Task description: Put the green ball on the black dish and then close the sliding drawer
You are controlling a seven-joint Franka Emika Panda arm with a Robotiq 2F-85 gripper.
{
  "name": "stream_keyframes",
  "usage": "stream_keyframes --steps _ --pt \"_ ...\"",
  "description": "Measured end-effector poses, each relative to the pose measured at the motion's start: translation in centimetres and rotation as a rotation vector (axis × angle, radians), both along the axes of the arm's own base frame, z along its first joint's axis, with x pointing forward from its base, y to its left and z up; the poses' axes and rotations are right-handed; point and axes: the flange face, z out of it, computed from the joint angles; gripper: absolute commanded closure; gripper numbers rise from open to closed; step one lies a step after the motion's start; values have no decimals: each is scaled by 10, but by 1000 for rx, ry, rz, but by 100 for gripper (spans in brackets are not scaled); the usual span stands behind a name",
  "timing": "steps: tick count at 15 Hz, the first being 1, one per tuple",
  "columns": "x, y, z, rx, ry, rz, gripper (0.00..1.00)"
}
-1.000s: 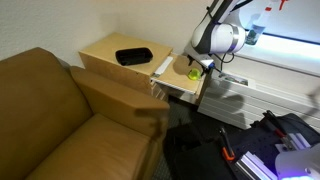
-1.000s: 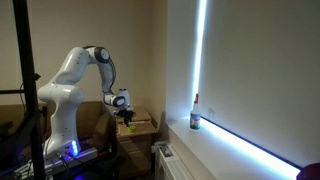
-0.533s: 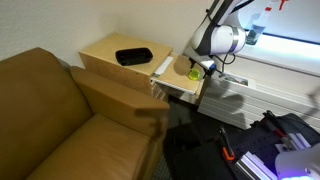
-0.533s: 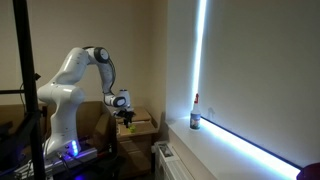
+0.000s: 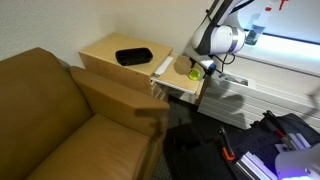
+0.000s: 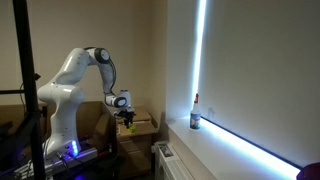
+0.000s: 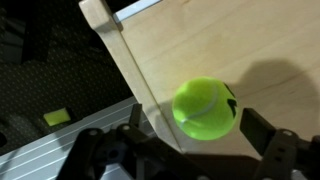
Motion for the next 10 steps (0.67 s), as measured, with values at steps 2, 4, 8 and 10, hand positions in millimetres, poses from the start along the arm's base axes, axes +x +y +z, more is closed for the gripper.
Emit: stream_keyframes --steps 2,4,8,10 --pt "3 3 9 5 -21 3 0" --pt "4 2 12 6 -28 2 0" --pt "4 -2 11 1 -27 -10 0" --pt "4 -2 11 1 -27 -10 0"
